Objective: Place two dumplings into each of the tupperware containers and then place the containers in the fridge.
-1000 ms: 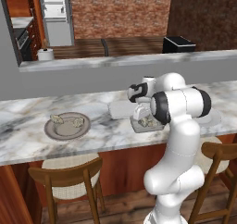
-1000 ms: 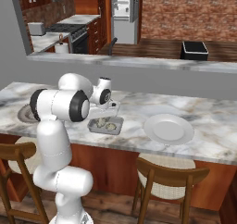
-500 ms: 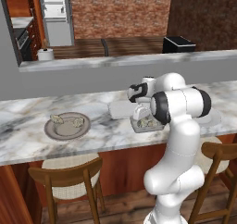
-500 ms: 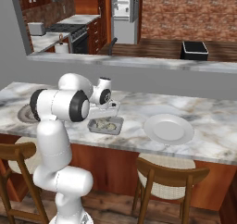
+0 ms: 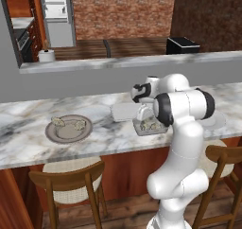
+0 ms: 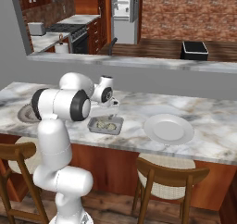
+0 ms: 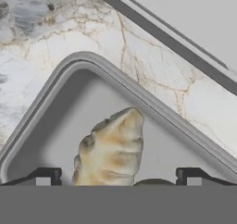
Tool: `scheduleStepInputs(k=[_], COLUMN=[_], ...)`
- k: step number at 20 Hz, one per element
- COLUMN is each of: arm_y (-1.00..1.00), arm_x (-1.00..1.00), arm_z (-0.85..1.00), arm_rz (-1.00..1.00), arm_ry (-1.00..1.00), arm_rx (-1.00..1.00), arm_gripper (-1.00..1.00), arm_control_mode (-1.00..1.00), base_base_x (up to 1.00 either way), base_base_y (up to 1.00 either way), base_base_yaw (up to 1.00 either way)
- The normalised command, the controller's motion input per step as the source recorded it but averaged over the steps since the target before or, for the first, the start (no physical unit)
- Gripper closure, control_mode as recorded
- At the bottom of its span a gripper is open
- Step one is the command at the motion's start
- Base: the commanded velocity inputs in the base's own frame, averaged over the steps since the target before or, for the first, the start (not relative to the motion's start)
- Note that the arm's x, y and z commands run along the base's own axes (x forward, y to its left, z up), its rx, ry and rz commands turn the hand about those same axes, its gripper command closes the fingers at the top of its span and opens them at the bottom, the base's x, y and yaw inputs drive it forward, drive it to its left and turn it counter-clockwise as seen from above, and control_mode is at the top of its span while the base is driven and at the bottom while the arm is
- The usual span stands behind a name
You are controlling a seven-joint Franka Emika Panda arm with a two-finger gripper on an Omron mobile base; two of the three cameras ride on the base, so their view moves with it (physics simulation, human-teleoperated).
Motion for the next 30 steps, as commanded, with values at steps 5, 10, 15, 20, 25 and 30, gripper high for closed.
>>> scheduleStepInputs(k=[5, 10, 15, 20, 25, 30], arm_y=[-0.56, -0.75, -0.57, -0.29, -0.02, 0.0], arm_x=[-0.3, -0.27, 0.0, 0.0, 0.0, 0.0], arm_z=[0.35, 0.11, 0.0, 0.0, -0.28, -0.34], arm_rz=[-0.14, -0.24, -0.27, -0.12, -0.03, -0.03], arm_ry=[0.0, 0.0, 0.0, 0.0, 0.0, 0.0], arm_rx=[0.0, 0.0, 0.0, 0.0, -0.05, -0.05], arm_gripper=[-1.0, -1.0, -1.0, -1.0, -1.0, -1.0], arm_control_mode=[-1.0, -1.0, -1.0, -1.0, -1.0, -1.0], base_base_x=[0.0, 0.0, 0.0, 0.0, 0.0, 0.0], base_base_y=[0.0, 0.0, 0.0, 0.0, 0.0, 0.0], base_base_yaw=[0.0, 0.0, 0.0, 0.0, 0.0, 0.0])
